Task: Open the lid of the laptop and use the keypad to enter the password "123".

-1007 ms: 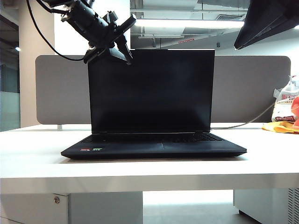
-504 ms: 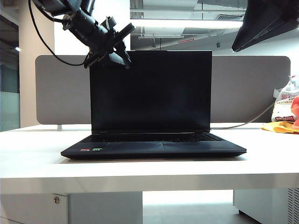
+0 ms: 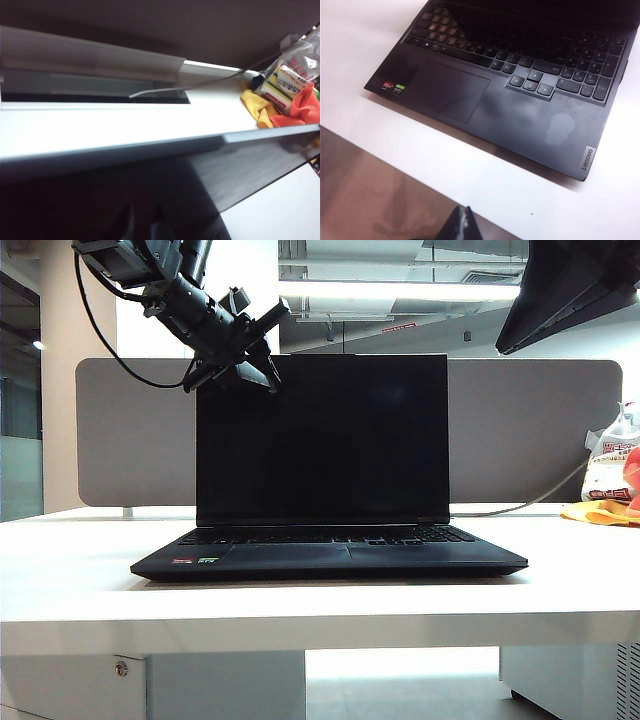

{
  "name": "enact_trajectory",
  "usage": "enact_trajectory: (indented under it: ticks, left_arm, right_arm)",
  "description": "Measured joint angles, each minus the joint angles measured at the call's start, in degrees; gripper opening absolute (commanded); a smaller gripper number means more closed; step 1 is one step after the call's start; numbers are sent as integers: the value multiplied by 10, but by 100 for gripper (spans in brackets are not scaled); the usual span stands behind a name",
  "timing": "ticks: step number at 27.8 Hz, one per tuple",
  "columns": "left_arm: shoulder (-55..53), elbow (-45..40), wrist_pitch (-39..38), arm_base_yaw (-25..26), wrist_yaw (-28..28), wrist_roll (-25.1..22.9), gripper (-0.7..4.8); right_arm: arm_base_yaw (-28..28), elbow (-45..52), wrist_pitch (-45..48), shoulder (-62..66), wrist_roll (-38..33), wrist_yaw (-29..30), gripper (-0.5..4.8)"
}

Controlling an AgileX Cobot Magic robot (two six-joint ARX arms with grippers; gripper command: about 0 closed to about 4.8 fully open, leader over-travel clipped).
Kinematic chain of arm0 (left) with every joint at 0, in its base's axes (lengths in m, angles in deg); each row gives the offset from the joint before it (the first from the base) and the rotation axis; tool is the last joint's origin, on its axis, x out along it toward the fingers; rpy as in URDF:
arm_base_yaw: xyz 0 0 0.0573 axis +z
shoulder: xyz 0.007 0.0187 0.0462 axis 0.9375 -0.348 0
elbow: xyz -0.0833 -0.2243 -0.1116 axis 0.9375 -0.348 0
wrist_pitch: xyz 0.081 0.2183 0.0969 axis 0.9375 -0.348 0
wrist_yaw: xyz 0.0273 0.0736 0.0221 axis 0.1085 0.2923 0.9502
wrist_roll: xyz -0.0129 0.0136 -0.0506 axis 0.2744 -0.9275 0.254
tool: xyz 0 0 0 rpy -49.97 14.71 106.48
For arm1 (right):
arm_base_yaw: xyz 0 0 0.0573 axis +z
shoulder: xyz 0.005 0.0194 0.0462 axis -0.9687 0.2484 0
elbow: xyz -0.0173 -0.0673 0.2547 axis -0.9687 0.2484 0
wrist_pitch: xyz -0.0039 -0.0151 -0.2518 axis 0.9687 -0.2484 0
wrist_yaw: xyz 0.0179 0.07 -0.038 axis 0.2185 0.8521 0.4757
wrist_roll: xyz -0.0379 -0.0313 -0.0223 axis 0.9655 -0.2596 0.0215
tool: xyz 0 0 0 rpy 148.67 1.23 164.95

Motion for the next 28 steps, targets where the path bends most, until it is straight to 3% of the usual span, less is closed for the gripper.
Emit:
enact_trajectory:
  ticks: [6, 15, 28]
  left_arm:
    - [-9, 20, -11, 0, -8, 0, 57]
    - [-5, 21, -77, 5, -76, -6, 57]
    - [94, 23, -254, -4, -133, -116, 57]
  right_arm:
    - [0, 0, 0, 0, 0, 0, -5]
    - [0, -20, 0, 25, 21, -16, -5]
    - [0, -144, -2, 159, 30, -49, -5]
